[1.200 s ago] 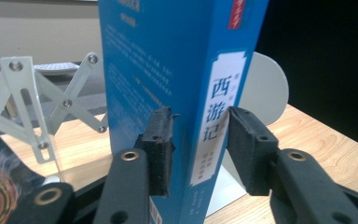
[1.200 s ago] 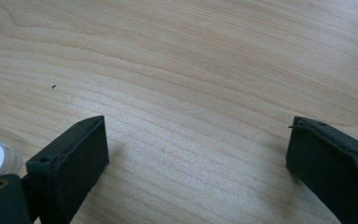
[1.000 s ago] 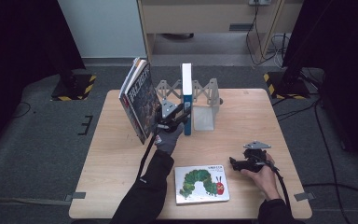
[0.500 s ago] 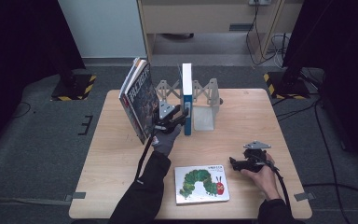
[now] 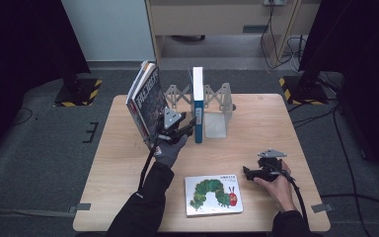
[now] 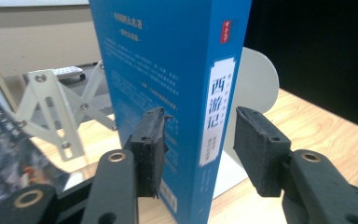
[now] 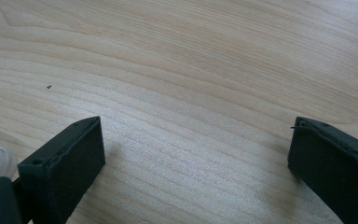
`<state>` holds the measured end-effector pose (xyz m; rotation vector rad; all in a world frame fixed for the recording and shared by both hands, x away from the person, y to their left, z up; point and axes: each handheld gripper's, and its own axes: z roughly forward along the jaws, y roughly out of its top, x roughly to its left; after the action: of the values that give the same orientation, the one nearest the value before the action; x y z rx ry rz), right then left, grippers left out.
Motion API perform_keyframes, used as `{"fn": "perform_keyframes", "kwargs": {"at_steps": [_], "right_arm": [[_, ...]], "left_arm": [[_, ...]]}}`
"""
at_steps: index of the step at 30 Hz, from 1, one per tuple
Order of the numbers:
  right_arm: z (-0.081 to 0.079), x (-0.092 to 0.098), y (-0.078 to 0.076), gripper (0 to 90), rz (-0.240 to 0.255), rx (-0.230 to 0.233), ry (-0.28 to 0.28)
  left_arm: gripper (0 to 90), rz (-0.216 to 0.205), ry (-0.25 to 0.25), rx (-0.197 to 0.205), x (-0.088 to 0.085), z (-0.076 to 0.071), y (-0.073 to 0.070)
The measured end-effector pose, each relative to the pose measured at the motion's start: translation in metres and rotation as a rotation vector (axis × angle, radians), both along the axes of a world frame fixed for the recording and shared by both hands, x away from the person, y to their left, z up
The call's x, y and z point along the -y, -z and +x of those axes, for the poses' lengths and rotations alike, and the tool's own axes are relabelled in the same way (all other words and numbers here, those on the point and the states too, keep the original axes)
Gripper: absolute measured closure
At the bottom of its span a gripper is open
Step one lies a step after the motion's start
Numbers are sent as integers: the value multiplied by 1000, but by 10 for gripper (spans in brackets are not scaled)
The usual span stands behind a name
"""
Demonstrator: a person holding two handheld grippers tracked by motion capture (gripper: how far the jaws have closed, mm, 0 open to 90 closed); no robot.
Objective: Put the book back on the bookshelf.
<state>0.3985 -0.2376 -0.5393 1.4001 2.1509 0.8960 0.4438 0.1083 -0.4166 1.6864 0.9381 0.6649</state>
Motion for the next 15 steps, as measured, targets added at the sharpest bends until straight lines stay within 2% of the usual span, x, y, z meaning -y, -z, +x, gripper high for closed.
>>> {"fn": "perform_keyframes", "kwargs": {"at_steps": [5, 8, 11, 15], "right_arm": [[0, 0, 0, 42, 6, -1, 15], [0, 1, 0, 68, 7, 3, 26], [-1, 2, -4, 156, 6, -5, 40], [-3, 4, -8, 212, 8, -11, 45]], "left_arm": [[484, -5, 31, -25, -11, -9, -1], [465, 32, 51, -35, -17, -18, 0], [448, 29, 65, -49, -25, -27, 0], [418, 78, 71, -38, -33, -37, -2]]}}
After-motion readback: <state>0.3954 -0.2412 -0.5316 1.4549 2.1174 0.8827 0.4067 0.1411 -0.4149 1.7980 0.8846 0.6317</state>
